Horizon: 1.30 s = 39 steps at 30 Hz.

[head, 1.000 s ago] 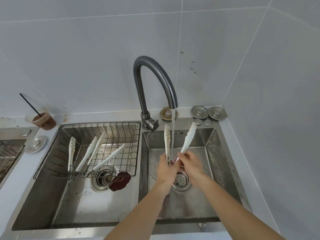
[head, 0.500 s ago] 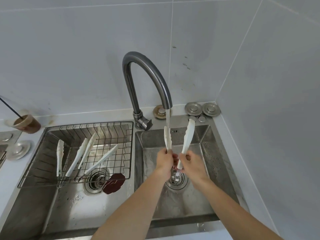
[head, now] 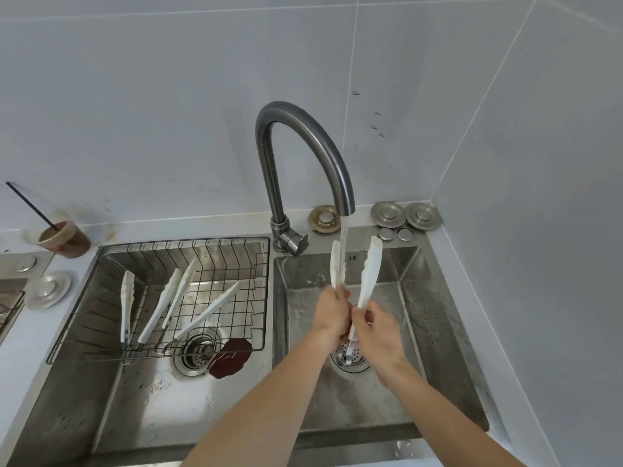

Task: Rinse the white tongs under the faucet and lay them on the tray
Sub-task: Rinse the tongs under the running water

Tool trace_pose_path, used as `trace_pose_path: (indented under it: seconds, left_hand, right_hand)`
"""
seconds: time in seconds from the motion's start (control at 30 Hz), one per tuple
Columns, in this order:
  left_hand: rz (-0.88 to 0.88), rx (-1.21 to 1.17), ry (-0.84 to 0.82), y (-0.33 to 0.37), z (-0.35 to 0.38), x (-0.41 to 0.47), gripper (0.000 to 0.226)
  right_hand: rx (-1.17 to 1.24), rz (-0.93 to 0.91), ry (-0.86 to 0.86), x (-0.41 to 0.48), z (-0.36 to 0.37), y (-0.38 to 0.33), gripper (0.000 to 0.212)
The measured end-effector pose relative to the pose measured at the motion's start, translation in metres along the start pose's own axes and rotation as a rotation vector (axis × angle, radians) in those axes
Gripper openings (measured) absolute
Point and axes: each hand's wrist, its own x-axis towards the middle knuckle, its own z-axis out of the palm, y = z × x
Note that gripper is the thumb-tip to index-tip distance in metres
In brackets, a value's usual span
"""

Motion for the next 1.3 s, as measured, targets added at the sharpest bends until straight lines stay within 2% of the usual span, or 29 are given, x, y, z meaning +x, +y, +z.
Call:
trace_pose_path:
  seconds: [0.13, 0.27, 0.33, 0.43, 0.53, 0.63, 0.73, 0.83, 1.07, 1.17, 1.3]
  left_hand:
    - [-0.158, -0.211, 0.066, 0.004, -0.003, 0.0, 0.022]
    - [-0.193, 0.071, 0.127, 0.014, 0.002, 0.003, 0.055]
    - [-0.212, 0.128, 0.129, 0.014, 0.004, 0.009, 0.069]
    - [-0.178, 0.077, 0.114, 0.01, 0.009, 0.006, 0.065]
    - [-0.157, -0.061, 0.12, 0.004, 0.008, -0.003, 0.052]
    - [-0.068, -0.07, 0.124, 0.007, 0.004, -0.006, 0.047]
    - [0.032, 0.038, 0.187, 0.019, 0.004, -0.008, 0.053]
    - [0.021, 0.163, 0.16, 0.027, 0.008, -0.008, 0.064]
    - [-0.078, 0.092, 0.118, 0.024, -0.003, -0.013, 0.083]
    - [-0.036, 0.017, 0.08, 0.019, -0.011, -0.015, 0.07]
    - [0.028, -0.118, -0.117, 0.016, -0.013, -0.02, 0.042]
  right_hand:
    - [0.044, 0.012, -0.046, -0.006, -0.007, -0.004, 0.021]
    - [-0.087, -0.066, -0.036, -0.016, -0.006, -0.01, 0.022]
    - [-0.115, -0.093, -0.018, -0.021, -0.003, -0.01, 0.021]
    - [-0.091, -0.087, 0.002, -0.024, -0.006, -0.006, 0.023]
    - [-0.002, -0.045, -0.016, -0.023, -0.015, -0.003, 0.026]
    - [0.209, 0.044, -0.065, -0.024, -0.019, 0.003, 0.019]
    - [0.429, 0.124, -0.077, -0.023, -0.015, 0.01, 0.016]
    - [0.518, 0.173, -0.075, -0.022, -0.01, 0.014, 0.017]
    - [0.651, 0.259, -0.177, -0.019, 0.002, 0.022, 0.02]
    - [0.743, 0.313, -0.206, -0.016, 0.007, 0.024, 0.022]
    - [0.781, 0.339, -0.208, -0.015, 0.01, 0.027, 0.027]
